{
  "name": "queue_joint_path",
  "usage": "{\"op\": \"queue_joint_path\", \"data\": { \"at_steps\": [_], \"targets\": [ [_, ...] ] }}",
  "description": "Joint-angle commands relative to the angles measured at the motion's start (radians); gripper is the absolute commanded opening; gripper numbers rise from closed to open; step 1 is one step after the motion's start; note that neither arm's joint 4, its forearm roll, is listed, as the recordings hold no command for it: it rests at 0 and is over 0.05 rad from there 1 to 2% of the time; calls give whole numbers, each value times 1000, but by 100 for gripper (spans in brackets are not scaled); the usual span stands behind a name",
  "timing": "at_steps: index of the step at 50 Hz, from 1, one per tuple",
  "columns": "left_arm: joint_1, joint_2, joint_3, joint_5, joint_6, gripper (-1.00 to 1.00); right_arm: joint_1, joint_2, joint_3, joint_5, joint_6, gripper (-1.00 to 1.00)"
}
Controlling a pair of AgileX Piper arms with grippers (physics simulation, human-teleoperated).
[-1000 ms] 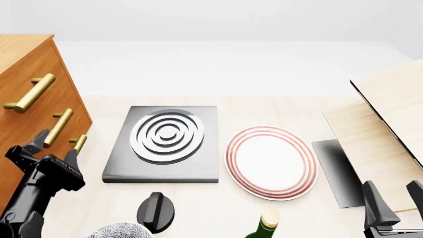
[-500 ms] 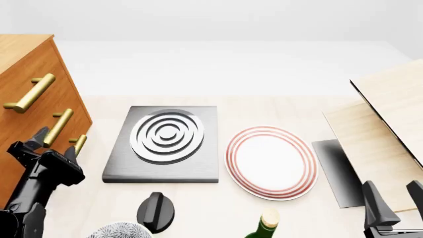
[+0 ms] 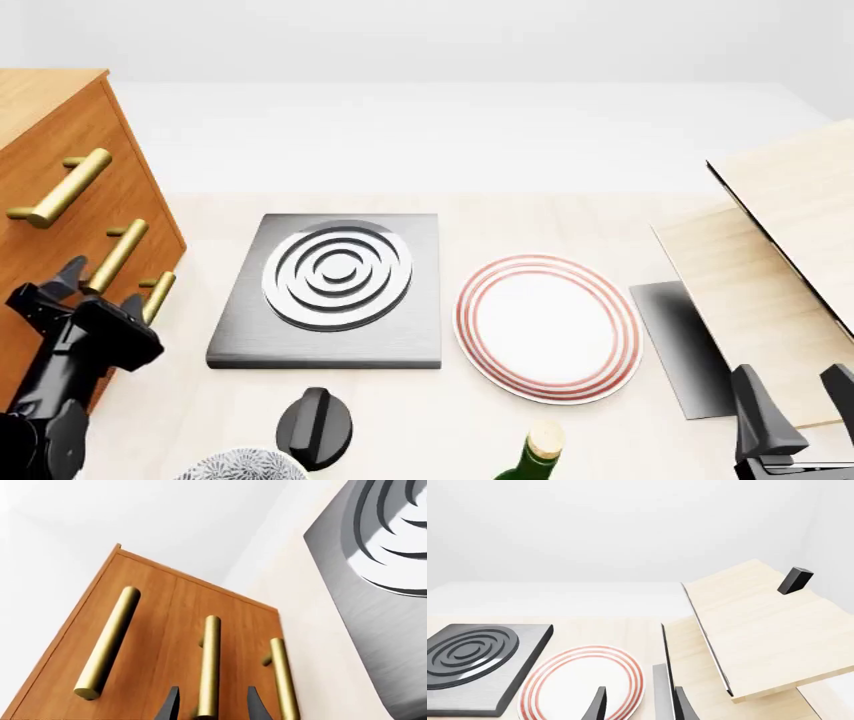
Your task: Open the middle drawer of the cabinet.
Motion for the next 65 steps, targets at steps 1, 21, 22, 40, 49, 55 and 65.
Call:
{"op": "queue_joint_path", "data": {
  "at_steps": [1, 21, 22, 40, 49, 55, 65],
  "targets": [
    [15, 6, -16, 0, -7, 100, -1, -1, 1, 0, 1, 100],
    [40, 10, -23, 0, -7, 100, -1, -1, 1, 0, 1, 100],
    [42, 13, -25, 0, -6, 100, -1, -1, 1, 0, 1, 100],
    [28, 6, -16, 0, 20, -100, -1, -1, 1, 0, 1, 100],
    [5, -8, -3, 0, 65, -100, -1, -1, 1, 0, 1, 100],
    [-20, -19, 7, 0, 113, -100, -1, -1, 1, 0, 1, 100],
    [-44, -23, 11, 0, 172, -100, -1, -1, 1, 0, 1, 100]
  ]
}}
